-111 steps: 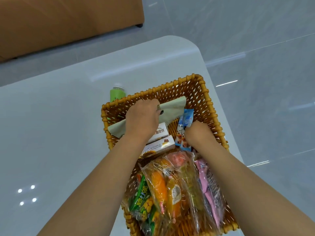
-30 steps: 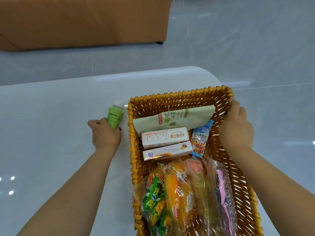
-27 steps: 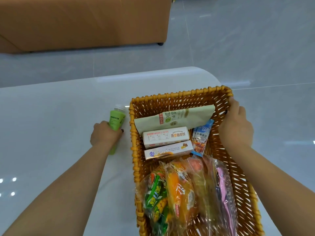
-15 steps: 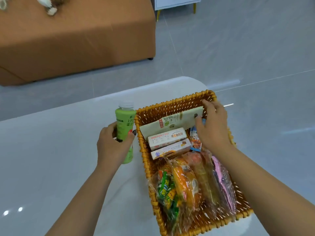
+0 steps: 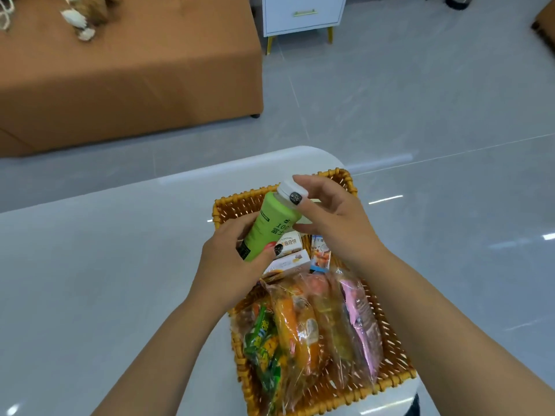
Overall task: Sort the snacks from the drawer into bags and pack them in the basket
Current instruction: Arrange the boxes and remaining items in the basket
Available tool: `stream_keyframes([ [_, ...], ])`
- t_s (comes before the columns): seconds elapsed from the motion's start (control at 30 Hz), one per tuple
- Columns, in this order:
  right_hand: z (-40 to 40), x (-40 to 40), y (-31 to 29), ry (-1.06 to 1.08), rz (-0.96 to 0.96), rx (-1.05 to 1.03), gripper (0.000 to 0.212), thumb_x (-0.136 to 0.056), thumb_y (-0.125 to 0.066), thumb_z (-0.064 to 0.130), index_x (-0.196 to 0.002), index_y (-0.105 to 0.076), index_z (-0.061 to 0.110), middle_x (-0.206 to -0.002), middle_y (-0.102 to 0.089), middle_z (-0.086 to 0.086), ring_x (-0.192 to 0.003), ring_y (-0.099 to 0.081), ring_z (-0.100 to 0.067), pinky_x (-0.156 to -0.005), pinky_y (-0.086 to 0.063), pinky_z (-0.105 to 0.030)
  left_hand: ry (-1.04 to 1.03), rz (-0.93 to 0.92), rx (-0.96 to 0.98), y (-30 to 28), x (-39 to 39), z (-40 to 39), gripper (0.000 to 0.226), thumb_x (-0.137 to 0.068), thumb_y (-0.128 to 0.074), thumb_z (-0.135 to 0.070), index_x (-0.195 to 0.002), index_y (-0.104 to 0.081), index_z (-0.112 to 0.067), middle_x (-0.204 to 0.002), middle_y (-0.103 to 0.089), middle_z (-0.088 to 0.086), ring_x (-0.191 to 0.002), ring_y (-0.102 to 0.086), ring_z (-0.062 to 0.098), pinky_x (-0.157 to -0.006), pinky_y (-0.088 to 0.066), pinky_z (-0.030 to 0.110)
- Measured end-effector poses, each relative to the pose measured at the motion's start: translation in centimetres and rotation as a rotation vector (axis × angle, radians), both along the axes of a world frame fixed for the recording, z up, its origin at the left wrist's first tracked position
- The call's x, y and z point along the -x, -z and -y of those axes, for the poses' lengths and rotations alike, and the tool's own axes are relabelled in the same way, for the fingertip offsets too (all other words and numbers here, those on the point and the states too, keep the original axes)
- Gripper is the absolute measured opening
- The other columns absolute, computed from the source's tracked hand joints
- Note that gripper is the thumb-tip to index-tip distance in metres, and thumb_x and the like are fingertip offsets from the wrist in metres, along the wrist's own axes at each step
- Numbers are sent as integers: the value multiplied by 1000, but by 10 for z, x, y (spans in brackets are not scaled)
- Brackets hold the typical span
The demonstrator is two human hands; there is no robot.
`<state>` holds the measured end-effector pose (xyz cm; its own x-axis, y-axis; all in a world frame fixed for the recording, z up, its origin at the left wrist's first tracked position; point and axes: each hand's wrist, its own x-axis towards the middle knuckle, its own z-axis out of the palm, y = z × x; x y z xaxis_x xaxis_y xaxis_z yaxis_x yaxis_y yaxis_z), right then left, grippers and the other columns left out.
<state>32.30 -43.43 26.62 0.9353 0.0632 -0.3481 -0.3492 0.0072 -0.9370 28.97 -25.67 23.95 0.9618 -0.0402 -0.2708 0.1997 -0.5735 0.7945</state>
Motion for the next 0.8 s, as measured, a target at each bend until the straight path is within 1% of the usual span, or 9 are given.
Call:
stream_keyframes([
  [0.1,37,-9,7,-25,-17,3,37,-93,-61,15,-129,-54,22,-115,-63,-8,-95,-69,-14,-77,-60,-37,-7,-18,-4,6,-1,37,52,-82,-75,-29,-127,-53,-42,-113,-55,-24,-104,-54,-4,-80,-42,9],
  [0.2,79,-27,13,-89,-79,-66,36,-93,-60,15,-127,-54,23,-112,-65,-9,-97,-68,-21,-76,-60,-41,-41,-19,-1,10,-8,84,52,-82,-74,-30,-125,-52,-48,-117,-57,-22,-106,-53,-5,-87,-46,16],
  [0.33,140,-57,14,-206,-118,-31,28,-93,-61,19,-121,-60,18,-116,-62,-15,-94,-67,-19,-76,-60,-44,-142,-38,28,11,-16,153,46,-83,-74,-29,-122,-54,-44,-109,-59,-21,-100,-55,-6,-82,-46,13],
  [0.4,164,-70,10,-241,-126,6,28,-92,-62,21,-120,-61,18,-120,-60,-15,-100,-66,-25,-77,-60,-42,-204,-51,82,11,-20,182,49,-82,-76,-29,-126,-55,-40,-116,-61,-17,-104,-58,-3,-90,-51,22],
  [0.47,182,-82,3,-276,-128,46,27,-92,-63,22,-119,-61,18,-120,-60,-14,-102,-65,-27,-77,-60,-41,-285,-66,124,11,-24,205,66,-81,-77,-31,-139,-45,-35,-129,-54,-16,-112,-56,0,-92,-51,24],
  [0.57,194,-106,-5,-297,-81,70,23,-92,-63,22,-115,-62,18,-116,-62,-12,-93,-67,-20,-77,-60,-43,-431,-54,224,10,-29,221,94,-78,-78,-34,-150,-19,-39,-140,-38,-22,-120,-49,-1,-83,-45,14],
  [0.67,197,-131,-4,-249,-30,76,21,-93,-62,21,-113,-62,16,-112,-65,-10,-93,-67,-17,-76,-60,-41,-553,-48,290,22,-33,216,96,-80,-75,-26,-152,-12,-40,-142,-35,-23,-118,-49,-1,-77,-48,10],
  [0.7,197,-138,-4,-199,-17,51,19,-93,-62,20,-112,-62,15,-111,-65,-9,-94,-66,-17,-76,-60,-41,-566,-57,291,28,-35,212,96,-82,-74,-23,-152,-11,-39,-143,-35,-22,-118,-50,-1,-79,-48,11],
  [0.8,189,-154,-2,-16,-43,-71,20,-94,-61,22,-111,-60,12,-110,-63,-12,-99,-65,-24,-76,-60,-42,-592,-103,273,41,-39,200,95,-84,-74,-16,-153,-11,-35,-147,-35,-15,-121,-49,3,-96,-46,25],
])
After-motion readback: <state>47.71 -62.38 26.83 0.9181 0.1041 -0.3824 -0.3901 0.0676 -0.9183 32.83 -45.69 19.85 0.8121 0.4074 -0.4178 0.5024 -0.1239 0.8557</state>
